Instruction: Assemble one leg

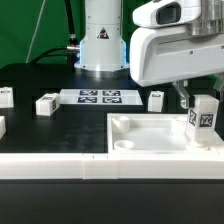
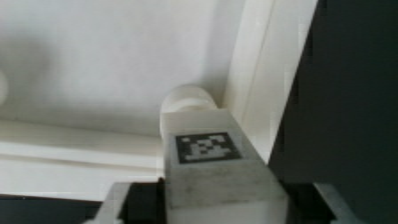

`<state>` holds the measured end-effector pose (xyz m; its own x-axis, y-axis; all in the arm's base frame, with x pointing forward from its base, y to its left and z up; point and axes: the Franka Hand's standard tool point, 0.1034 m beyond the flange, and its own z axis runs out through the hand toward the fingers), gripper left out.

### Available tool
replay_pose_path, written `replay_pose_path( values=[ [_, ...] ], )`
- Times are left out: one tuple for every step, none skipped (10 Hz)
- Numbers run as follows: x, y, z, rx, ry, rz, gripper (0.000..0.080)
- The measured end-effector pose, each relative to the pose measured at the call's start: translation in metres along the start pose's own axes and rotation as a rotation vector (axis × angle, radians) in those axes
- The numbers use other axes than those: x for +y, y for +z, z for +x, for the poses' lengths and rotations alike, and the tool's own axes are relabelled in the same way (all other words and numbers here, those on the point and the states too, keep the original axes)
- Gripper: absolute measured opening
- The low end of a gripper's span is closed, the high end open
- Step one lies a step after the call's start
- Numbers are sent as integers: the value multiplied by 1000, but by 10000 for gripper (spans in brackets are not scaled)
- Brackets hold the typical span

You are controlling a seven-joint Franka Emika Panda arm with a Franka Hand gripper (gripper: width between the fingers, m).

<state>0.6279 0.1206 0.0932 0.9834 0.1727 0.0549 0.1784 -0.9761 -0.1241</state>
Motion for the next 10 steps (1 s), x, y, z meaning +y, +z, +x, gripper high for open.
replay_pose_path(
  values=[
    [0,0,0,0,34,0,298],
    [0,0,0,0,34,0,298],
    [0,0,0,4,165,7,298],
    [1,1,0,10,295,12,298],
    [1,1,1,13,338,17,298],
    [1,1,1,14,477,26,298],
    [1,1,1,16,593,35,298],
    [1,1,2,21,704,39,298],
    [1,1,2,22,804,41,298],
    [0,1,2,18,937,46,298]
  ],
)
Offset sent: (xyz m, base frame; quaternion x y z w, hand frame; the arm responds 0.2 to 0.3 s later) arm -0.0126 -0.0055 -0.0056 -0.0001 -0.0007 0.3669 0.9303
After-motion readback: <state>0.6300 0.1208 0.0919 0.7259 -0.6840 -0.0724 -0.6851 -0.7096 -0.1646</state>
